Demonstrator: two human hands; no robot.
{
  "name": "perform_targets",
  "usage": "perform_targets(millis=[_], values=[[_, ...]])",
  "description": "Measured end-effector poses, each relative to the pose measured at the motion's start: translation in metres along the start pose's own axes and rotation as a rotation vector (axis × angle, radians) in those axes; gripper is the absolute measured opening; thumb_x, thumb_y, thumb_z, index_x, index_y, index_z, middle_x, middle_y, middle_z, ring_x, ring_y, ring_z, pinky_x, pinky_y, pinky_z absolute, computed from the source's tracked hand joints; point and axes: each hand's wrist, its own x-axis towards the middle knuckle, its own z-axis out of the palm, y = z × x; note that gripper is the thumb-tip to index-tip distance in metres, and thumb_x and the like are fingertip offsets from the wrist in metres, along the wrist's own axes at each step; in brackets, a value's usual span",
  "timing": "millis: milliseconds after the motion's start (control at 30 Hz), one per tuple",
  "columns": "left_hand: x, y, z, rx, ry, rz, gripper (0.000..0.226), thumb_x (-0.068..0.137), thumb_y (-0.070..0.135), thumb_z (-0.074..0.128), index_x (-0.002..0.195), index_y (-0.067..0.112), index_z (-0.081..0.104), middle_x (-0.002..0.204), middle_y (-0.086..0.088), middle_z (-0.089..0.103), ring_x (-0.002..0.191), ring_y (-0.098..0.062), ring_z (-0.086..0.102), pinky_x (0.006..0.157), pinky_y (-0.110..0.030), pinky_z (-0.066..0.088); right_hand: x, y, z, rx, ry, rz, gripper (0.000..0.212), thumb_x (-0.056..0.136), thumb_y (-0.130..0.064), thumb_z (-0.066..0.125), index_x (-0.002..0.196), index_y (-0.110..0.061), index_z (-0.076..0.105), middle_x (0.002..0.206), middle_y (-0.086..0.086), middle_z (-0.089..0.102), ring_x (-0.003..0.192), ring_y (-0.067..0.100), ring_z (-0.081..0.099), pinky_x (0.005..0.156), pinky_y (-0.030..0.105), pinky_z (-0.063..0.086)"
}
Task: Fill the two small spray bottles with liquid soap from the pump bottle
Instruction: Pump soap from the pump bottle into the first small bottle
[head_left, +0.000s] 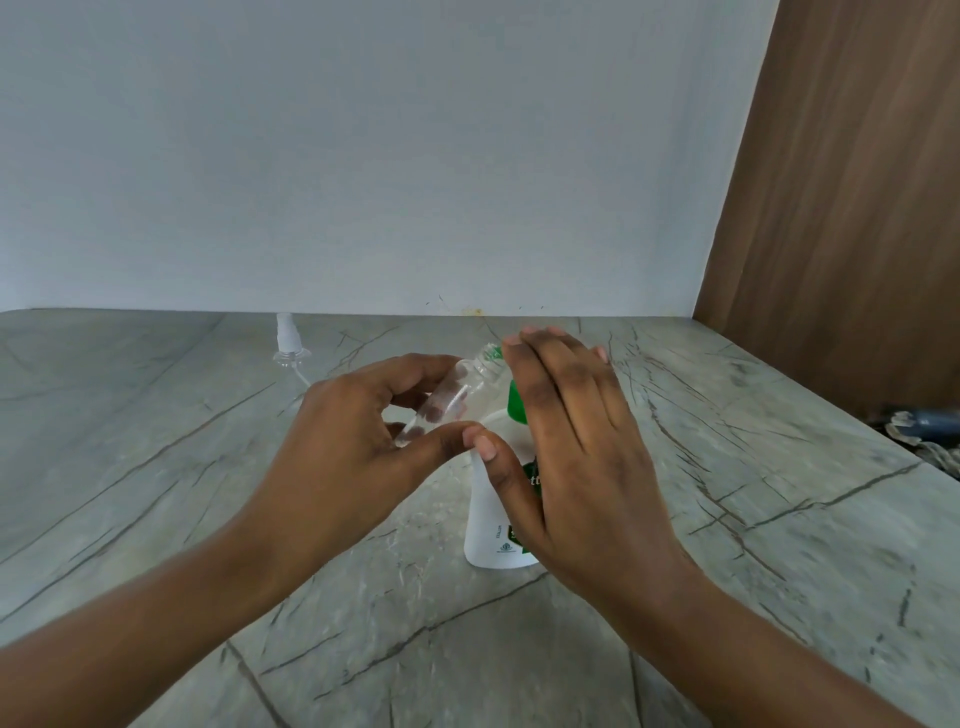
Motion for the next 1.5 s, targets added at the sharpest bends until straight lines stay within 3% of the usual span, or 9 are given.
perform_targets(millis=[167, 500, 633, 933, 1167, 1500], values=[[-0.003, -0.006, 0.001, 0.031, -0.013, -0.001, 0.052, 0.066, 0.050, 0.068, 0.113, 0.029, 0.065, 0.094, 0.021, 0.067, 0.093, 0.005, 0.061, 0.075, -0.019, 0.054, -0.003, 0.000, 0.000, 0.043, -0.003, 0.004, 0.048, 0.100, -0.038, 0.028, 0.136, -0.006, 0.036, 0.134, 0.012, 0.047, 0.130, 0.023, 0.036, 0.115, 0.031, 0.012], [-0.003, -0.004, 0.002, 0.026, 0.021, -0.003, 0.059, 0.063, 0.053, 0.063, 0.116, 0.026, 0.064, 0.098, 0.022, 0.065, 0.092, 0.006, 0.060, 0.074, -0.017, 0.054, 0.002, -0.002, -0.003, 0.040, -0.032, 0.026, 0.051, 0.095, -0.037, 0.042, 0.133, -0.004, 0.046, 0.131, 0.011, 0.051, 0.127, 0.020, 0.039, 0.115, 0.031, 0.012], [-0.001, 0.000, 0.000, 0.046, 0.046, 0.012, 0.054, 0.066, 0.047, 0.069, 0.116, 0.028, 0.063, 0.100, 0.020, 0.066, 0.092, 0.005, 0.060, 0.076, -0.019, 0.055, 0.006, -0.001, -0.007, 0.022, -0.023, 0.038, 0.055, 0.095, -0.039, 0.040, 0.137, -0.003, 0.043, 0.138, 0.011, 0.047, 0.133, 0.019, 0.033, 0.116, 0.026, 0.006], [-0.005, -0.001, 0.004, 0.104, 0.103, 0.071, 0.054, 0.066, 0.043, 0.071, 0.117, 0.024, 0.063, 0.098, 0.013, 0.066, 0.088, -0.004, 0.064, 0.078, -0.027, 0.056, 0.002, -0.003, -0.006, 0.024, -0.019, 0.021, 0.054, 0.095, -0.037, 0.039, 0.139, -0.005, 0.035, 0.140, 0.012, 0.044, 0.134, 0.021, 0.032, 0.116, 0.029, 0.009], [-0.008, -0.009, 0.006, 0.110, 0.106, 0.146, 0.051, 0.068, 0.050, 0.075, 0.113, 0.031, 0.061, 0.092, 0.023, 0.063, 0.086, 0.000, 0.063, 0.070, -0.023, 0.056, -0.003, -0.003, -0.006, 0.068, -0.033, 0.012, 0.049, 0.094, -0.032, 0.042, 0.135, -0.006, 0.038, 0.135, 0.011, 0.048, 0.131, 0.022, 0.038, 0.116, 0.032, 0.014], [-0.009, -0.015, 0.009, 0.145, 0.089, 0.160, 0.051, 0.070, 0.046, 0.074, 0.114, 0.025, 0.063, 0.093, 0.023, 0.062, 0.087, 0.001, 0.061, 0.076, -0.018, 0.052, -0.005, 0.001, -0.007, 0.029, -0.076, 0.005, 0.048, 0.092, -0.032, 0.044, 0.133, -0.007, 0.042, 0.131, 0.009, 0.051, 0.127, 0.020, 0.040, 0.116, 0.031, 0.012]])
